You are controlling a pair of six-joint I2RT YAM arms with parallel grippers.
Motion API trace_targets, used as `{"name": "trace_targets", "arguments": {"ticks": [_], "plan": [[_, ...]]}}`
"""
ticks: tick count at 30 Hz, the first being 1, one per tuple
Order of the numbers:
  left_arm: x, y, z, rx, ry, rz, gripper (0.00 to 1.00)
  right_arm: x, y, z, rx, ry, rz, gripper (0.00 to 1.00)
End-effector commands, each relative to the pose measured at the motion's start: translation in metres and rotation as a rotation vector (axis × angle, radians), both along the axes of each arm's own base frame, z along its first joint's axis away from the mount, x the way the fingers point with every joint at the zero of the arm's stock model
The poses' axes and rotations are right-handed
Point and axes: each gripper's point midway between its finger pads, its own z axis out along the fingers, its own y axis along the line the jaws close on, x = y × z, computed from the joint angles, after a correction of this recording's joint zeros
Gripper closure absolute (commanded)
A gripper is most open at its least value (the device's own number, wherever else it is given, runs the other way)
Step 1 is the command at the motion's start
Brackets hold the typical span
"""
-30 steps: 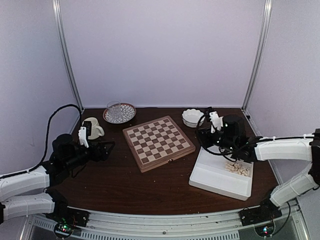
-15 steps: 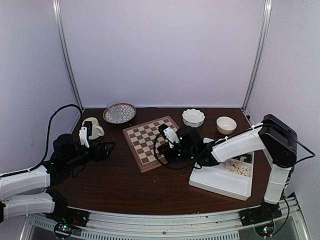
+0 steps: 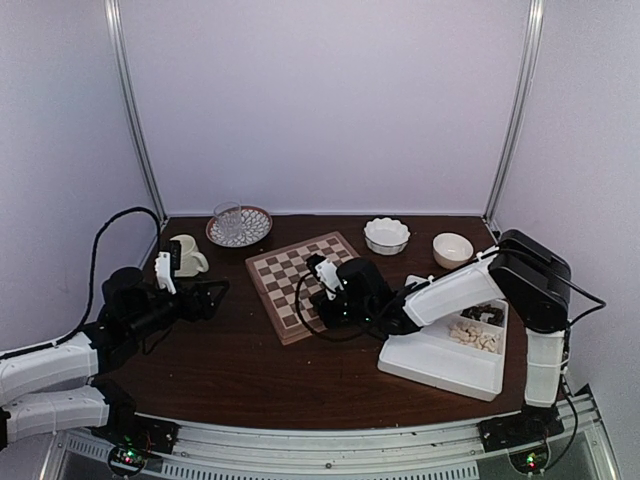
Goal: Set up the chess pieces on the board
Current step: Place the bishop on f8.
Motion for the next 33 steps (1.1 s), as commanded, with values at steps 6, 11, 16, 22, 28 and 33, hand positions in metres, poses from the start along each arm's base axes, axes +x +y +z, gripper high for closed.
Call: {"name": "trace_targets", "arguments": {"ticks": [6,11,16,22,28,33], "plan": [[0.001,0.001,0.012,-0.017,-0.041,0.009,0.02,0.008,0.004,0.007,0.013,-0.029,-0.012,0.72],[0.001,0.001,0.012,-0.017,-0.041,0.006,0.02,0.006,0.004,0.02,0.026,-0.038,-0.001,0.56],[0.001,-0.002,0.011,-0.013,-0.031,-0.005,0.02,0.0,0.002,0.049,0.037,-0.033,0.017,0.42],[0.003,-0.008,0.008,-0.004,-0.01,-0.032,0.02,0.004,-0.025,0.074,-0.035,-0.01,-0.094,0.41],[0.005,-0.014,0.002,-0.006,0.013,-0.055,0.02,-0.003,-0.073,0.075,-0.145,0.037,-0.241,0.45],[0.006,-0.019,-0.002,-0.007,0.028,-0.075,0.02,-0.004,-0.125,0.076,-0.129,0.035,-0.383,0.49]]}}
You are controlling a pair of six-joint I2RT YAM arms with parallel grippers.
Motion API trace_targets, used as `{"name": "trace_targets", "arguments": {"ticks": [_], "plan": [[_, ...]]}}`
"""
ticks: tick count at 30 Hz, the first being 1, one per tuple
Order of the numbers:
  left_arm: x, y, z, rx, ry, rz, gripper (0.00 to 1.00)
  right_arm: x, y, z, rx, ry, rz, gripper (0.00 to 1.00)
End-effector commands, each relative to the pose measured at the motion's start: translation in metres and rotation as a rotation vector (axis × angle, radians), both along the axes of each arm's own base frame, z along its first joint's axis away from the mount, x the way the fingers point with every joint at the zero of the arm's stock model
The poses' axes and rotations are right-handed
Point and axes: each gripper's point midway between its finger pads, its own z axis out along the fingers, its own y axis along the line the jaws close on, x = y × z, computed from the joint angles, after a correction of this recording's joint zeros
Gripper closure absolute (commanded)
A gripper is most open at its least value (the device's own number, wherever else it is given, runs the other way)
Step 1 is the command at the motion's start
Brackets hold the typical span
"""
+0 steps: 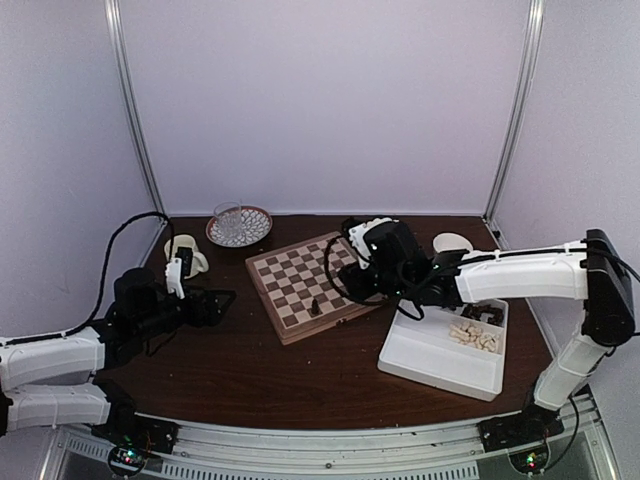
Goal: Set up the chess pieces on the board
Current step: Place the bishop on f8, then pick up the pawn from the storage box.
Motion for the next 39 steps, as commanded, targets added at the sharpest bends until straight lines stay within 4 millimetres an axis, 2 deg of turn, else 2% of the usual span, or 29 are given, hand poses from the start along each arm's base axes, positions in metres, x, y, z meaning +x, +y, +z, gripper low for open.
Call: {"name": "trace_targets", "arguments": {"ticks": [1,8,15,20,22,28,31,39], "plan": [[0.005,-0.012,0.028,-0.051,-0.065,-0.044,0.03,-0.001,-0.066,-0.013,-0.048,0.021,-0.199,0.5],[0.007,-0.015,0.026,-0.036,-0.059,-0.057,0.02,0.002,-0.132,-0.029,-0.054,0.053,-0.397,0.56],[0.006,-0.016,0.024,-0.032,-0.061,-0.064,0.02,0.005,-0.181,-0.034,-0.037,0.076,-0.568,0.57],[0.006,-0.017,0.025,-0.028,-0.065,-0.072,0.02,0.005,-0.23,-0.053,-0.051,0.182,-0.757,0.63],[0.006,-0.017,0.026,-0.028,-0.067,-0.073,0.02,0.005,-0.244,-0.059,-0.048,0.22,-0.806,0.64],[0.005,-0.018,0.027,-0.033,-0.065,-0.082,0.02,0.004,-0.258,-0.063,-0.043,0.256,-0.848,0.6],[0.005,-0.019,0.026,-0.035,-0.062,-0.087,0.02,0.0,-0.266,-0.061,-0.067,0.252,-0.87,0.54],[0.004,-0.02,0.027,-0.038,-0.058,-0.092,0.02,-0.015,-0.287,-0.078,-0.124,0.28,-0.915,0.53]]}}
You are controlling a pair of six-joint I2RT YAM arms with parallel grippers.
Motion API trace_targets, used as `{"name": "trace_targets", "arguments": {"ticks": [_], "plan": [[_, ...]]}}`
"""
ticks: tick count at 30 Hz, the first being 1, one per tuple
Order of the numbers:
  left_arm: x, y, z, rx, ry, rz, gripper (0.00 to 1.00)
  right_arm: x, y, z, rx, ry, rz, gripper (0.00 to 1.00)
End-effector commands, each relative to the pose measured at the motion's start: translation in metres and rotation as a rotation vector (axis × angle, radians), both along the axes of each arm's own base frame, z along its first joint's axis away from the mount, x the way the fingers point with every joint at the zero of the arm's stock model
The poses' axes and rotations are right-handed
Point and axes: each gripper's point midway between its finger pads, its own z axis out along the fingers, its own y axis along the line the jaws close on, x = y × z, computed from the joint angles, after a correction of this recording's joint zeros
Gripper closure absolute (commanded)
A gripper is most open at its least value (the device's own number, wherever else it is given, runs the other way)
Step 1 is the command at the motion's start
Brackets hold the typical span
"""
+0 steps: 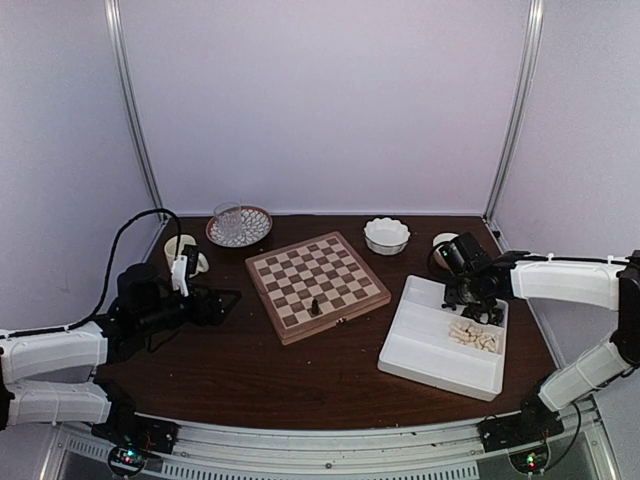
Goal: Set up the chess pieces on the board
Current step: Pick up the pawn from the storage box.
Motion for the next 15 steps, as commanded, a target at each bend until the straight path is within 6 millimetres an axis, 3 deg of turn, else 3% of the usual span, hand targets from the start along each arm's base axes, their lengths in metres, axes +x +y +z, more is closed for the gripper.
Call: {"name": "trace_targets", "arguments": {"ticks": [1,8,15], "plan": [[0.004,-0.006,0.025,-0.036,-0.073,-0.019,0.03,-0.01,-0.022,-0.009,-0.033,0.029,-0.067,0.54],[0.005,-0.006,0.024,-0.03,-0.071,-0.019,0.02,-0.009,-0.027,-0.039,0.066,0.11,-0.09,0.55],[0.007,-0.008,0.021,-0.025,-0.06,-0.023,0.02,-0.008,-0.028,-0.054,0.1,0.145,-0.103,0.59]]}}
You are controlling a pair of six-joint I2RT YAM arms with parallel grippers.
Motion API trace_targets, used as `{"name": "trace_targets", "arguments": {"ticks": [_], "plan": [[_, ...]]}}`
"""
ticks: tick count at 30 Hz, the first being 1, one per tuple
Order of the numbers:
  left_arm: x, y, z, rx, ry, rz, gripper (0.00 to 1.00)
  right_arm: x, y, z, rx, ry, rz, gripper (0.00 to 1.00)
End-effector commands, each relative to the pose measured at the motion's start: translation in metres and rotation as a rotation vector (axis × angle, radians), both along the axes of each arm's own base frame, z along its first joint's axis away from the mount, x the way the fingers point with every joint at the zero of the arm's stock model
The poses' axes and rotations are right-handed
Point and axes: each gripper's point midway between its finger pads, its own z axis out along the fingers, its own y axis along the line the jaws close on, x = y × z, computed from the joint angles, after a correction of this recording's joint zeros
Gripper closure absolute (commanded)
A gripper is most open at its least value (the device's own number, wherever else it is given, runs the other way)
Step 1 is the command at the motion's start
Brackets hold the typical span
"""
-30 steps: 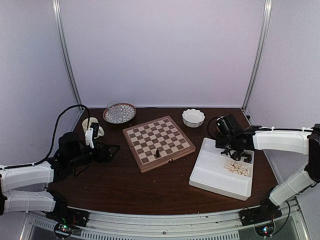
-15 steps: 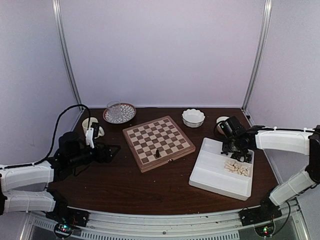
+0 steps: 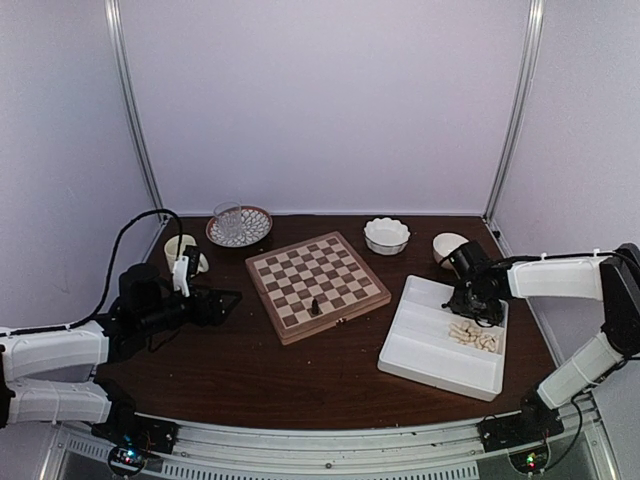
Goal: Set up the chess pieces on the board
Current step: Pick up the pawn from the storage box.
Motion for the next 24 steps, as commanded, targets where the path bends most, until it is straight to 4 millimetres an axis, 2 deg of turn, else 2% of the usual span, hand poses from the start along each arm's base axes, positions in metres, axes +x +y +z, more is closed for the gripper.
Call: {"name": "trace_targets", "arguments": {"ticks": [1,6,14,19,24], "plan": [[0.006,-0.007,0.023,-0.028,-0.066,-0.022,0.02,0.003,0.004,-0.01,0.057,0.011,-0.016,0.6],[0.006,-0.008,0.023,-0.031,-0.066,-0.023,0.02,0.001,0.001,-0.016,0.075,0.026,-0.042,0.68],[0.006,-0.008,0.023,-0.031,-0.064,-0.024,0.02,0.001,-0.001,-0.015,0.084,0.021,-0.051,0.79],[0.007,-0.008,0.023,-0.029,-0.059,-0.025,0.02,0.001,-0.003,-0.006,0.081,-0.005,-0.046,0.88],[0.006,-0.011,0.022,-0.031,-0.049,-0.04,0.02,0.003,-0.002,0.008,0.082,-0.048,-0.018,0.89]]}}
